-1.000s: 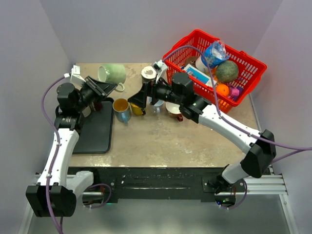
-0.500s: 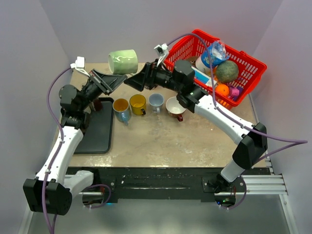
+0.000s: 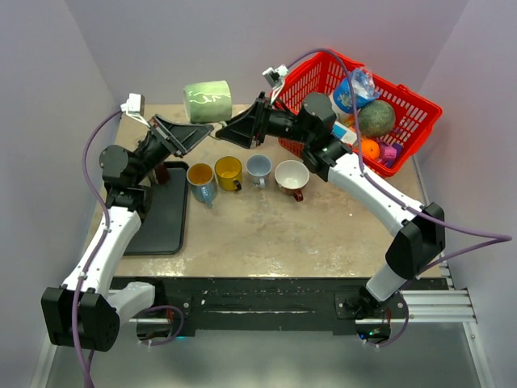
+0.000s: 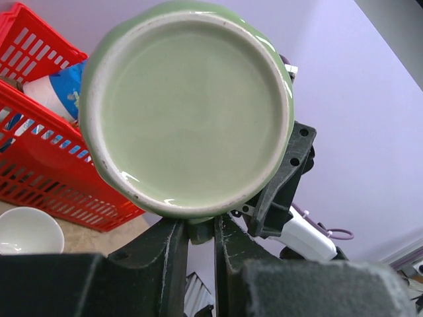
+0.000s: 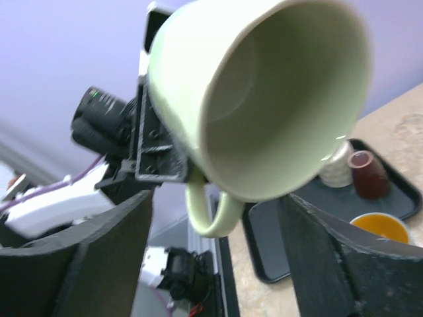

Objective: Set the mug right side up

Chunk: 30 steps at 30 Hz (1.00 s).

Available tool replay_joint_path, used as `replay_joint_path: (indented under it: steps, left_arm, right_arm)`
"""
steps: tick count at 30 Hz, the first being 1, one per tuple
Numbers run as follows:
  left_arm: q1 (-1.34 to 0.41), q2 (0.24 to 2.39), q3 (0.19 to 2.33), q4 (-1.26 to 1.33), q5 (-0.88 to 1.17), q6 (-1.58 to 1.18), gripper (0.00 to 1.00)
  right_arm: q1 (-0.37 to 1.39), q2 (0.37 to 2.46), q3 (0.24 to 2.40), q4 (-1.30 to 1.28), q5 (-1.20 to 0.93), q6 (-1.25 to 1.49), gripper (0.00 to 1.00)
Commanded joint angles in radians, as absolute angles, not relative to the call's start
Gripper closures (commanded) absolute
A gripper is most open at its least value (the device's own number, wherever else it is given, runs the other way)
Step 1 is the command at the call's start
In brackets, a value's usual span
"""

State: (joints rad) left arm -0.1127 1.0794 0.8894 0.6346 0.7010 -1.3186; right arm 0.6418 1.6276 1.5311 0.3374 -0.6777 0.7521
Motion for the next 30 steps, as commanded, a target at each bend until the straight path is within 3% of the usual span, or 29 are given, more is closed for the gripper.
replay_joint_path:
  steps: [1,6,10,13,15,19,20,21,25,27,28,30]
  left_arm:
    - [-0.123,1.077,0.923,0.779,0.704,-1.324,1.0]
    - [-0.138,1.08,0.914,0.772,0.71,-1.301,1.0]
    - [-0.149,1.088,0.911,0.772,0.715,-1.273,1.0]
    - [-0.159,1.1,0.907,0.772,0.716,-1.262,1.0]
    - [-0.164,1.107,0.902,0.77,0.722,-1.255,1.0]
    - [-0.17,1.124,0.904,0.732,0.729,-1.229,1.0]
    - [-0.17,1.124,0.904,0.713,0.723,-1.207,0.94]
    - [-0.17,1.124,0.907,0.692,0.718,-1.195,0.76]
    - [-0.17,1.118,0.91,0.603,0.706,-1.132,0.35]
    - [-0.17,1.106,0.916,0.554,0.693,-1.079,0.24]
    - [-0.17,1.103,0.92,0.514,0.687,-1.059,0.13]
    - [-0.17,1.097,0.933,0.47,0.686,-1.003,0.07]
  right_arm:
    - [0.655,1.598,1.542,0.416,-0.801,0.775,0.25]
    - [0.657,1.632,1.571,0.449,-0.834,0.822,0.41]
    - [0.657,1.649,1.578,0.469,-0.841,0.853,0.64]
    - [0.655,1.652,1.575,0.486,-0.85,0.874,0.76]
    - [0.657,1.649,1.575,0.482,-0.838,0.874,0.97]
    - [0.655,1.64,1.556,0.475,-0.808,0.879,1.0]
    - [0.653,1.634,1.54,0.476,-0.798,0.882,1.0]
    - [0.652,1.629,1.531,0.477,-0.789,0.884,1.0]
    - [0.64,1.595,1.487,0.471,-0.721,0.89,1.0]
    - [0.627,1.572,1.46,0.465,-0.697,0.891,1.0]
    - [0.623,1.565,1.453,0.448,-0.686,0.89,1.0]
    - [0.614,1.543,1.436,0.422,-0.649,0.876,1.0]
